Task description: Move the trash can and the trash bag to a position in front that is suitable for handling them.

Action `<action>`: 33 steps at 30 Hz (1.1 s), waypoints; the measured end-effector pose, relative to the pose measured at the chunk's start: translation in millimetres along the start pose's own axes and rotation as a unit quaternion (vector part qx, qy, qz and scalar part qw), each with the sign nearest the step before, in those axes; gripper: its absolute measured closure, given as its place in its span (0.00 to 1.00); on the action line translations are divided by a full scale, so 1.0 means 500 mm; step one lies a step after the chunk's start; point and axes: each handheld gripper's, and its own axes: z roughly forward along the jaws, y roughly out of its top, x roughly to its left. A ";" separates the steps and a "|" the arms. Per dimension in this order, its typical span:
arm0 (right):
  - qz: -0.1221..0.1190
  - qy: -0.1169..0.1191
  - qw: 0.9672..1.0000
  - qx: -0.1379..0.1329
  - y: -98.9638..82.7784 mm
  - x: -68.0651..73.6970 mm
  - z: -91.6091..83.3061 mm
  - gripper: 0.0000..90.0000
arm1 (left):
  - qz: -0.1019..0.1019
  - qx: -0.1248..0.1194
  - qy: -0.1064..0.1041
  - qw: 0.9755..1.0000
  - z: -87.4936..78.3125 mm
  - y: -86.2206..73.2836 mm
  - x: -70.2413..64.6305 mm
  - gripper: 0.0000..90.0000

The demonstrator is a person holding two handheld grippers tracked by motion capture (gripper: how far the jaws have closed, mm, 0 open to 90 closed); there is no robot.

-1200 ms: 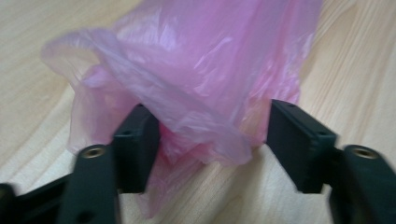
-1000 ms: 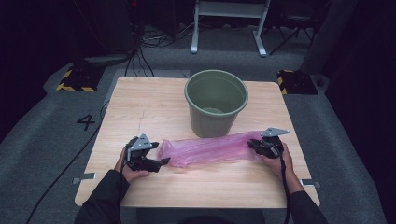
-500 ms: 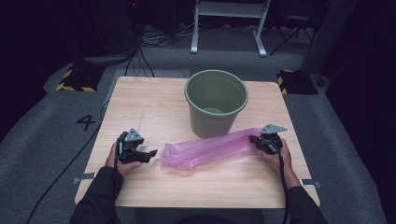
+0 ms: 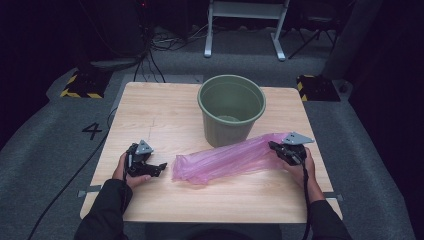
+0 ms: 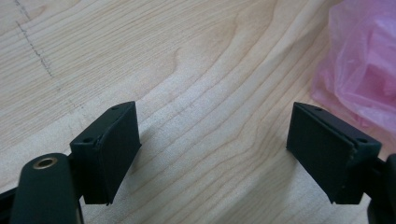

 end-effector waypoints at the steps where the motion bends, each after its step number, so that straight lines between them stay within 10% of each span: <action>1: -0.002 0.001 1.000 -0.006 0.001 0.000 -0.003 1.00 | 0.000 0.000 0.000 1.000 0.000 0.000 0.000 0.19; 7: -0.017 0.035 0.999 0.009 0.005 0.007 -0.007 0.96 | -0.001 0.000 0.000 1.000 0.000 0.000 0.000 0.19; 19: -0.028 0.080 0.994 0.074 -0.014 0.026 -0.030 0.26 | -0.001 -0.001 0.002 1.000 0.000 0.000 -0.001 0.19; 33: -0.005 0.102 0.991 0.088 -0.046 0.015 -0.002 0.22 | -0.001 -0.001 0.002 1.000 0.000 0.000 -0.001 0.19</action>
